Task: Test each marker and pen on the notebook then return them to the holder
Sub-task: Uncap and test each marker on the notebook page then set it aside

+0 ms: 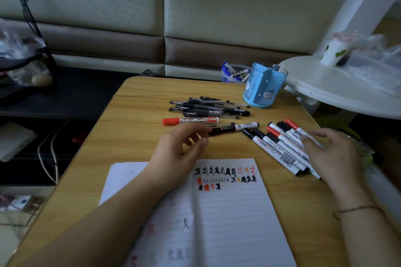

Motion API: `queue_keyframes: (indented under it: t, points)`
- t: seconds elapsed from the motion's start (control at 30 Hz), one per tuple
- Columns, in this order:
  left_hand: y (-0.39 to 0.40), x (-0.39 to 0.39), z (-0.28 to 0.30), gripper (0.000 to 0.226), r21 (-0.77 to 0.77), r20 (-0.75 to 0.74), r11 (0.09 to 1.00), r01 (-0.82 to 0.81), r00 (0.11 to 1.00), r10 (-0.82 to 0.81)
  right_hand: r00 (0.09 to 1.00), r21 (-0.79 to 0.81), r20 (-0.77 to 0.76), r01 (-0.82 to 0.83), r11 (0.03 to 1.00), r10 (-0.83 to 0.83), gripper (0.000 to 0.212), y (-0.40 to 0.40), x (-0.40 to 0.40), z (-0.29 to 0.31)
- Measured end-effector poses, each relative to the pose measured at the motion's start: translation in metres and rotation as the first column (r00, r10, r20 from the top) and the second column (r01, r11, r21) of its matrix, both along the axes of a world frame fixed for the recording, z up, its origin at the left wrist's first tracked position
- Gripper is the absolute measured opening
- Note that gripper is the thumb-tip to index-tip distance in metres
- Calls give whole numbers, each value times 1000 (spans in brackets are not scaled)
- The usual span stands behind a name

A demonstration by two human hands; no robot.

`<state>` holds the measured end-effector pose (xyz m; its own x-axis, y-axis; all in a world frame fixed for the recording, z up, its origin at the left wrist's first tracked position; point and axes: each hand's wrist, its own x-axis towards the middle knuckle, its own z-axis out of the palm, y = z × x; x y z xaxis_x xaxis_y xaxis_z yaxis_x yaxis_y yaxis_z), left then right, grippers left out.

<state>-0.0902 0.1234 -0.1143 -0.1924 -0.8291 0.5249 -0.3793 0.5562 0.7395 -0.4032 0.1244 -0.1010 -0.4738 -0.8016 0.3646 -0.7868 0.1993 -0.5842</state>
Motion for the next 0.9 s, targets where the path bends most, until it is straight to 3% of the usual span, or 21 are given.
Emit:
queue_keyframes:
  t: [0.13, 0.3, 0.43, 0.57, 0.77, 0.9]
  points:
    - [-4, 0, -4, 19, -3, 17, 995, -102, 995, 102, 1000, 66, -12, -25, 997, 26, 22, 0, 12, 6]
    - [-6, -1, -6, 19, -7, 99, 989, -148, 984, 148, 969, 149, -178, -147, 978, 172, 29, 0, 42, 22]
    - [-6, -1, -5, 19, -2, 123, 984, -176, 977, 175, 801, 251, -361, -409, 877, 477, 34, -20, 77, 39]
    - [-5, -2, -5, 20, 49, 175, 978, -204, 965, 193, 671, 398, -452, -438, 806, 588, 26, -44, 96, 41]
    - [-5, -3, -3, 23, 93, 204, 973, -210, 961, 188, 633, 475, -447, -431, 767, 632, 30, -57, 109, 36]
    - [-5, -3, -3, 25, 89, 184, 974, -209, 964, 190, 646, 425, -421, -480, 768, 637, 23, -58, 117, 32]
